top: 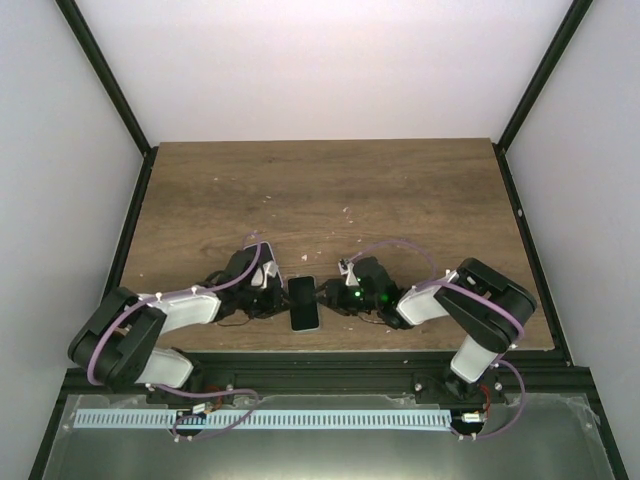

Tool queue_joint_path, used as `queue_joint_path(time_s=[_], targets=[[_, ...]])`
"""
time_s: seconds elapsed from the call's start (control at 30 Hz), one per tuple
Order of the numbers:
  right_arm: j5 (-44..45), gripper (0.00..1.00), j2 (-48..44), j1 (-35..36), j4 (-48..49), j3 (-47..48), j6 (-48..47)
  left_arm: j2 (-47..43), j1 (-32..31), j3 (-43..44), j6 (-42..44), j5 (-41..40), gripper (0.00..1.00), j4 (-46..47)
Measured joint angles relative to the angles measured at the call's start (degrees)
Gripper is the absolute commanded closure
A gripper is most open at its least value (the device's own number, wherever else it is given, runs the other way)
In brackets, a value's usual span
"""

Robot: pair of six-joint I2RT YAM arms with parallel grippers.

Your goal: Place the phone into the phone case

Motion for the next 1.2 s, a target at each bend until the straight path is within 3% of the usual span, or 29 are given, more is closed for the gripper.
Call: queue_joint_path(time_s=[0.53,0.77,0.93,1.07,1.2], targets=[[-3.87,0.56,1.51,0.02,5.86,-0.02,2.19,-2.93,0.11,-2.05,-0.9,-1.88,0.7,-0.22],[-4.48,0.56,3.26,0.02,7.45,0.24,2.71,-4.42,0.37,-3.52,-2.25,-2.05,0.84,0.76],[-4.39,0.56,5.01,0.07,7.87,0.24,3.61,-5.14,0.44,-3.72,-2.36,-2.1,0.86,0.26],[-4.44,0.56,5.31,0.07,8.37,0.24,4.17,-5.14,0.44,-3.72,-2.36,-2.08,0.82,0.24],[-4.52,0.56,5.66,0.07,10.71,0.07,5.31,-5.14,0.55,-3.78,-2.56,-2.25,0.72,0.09]])
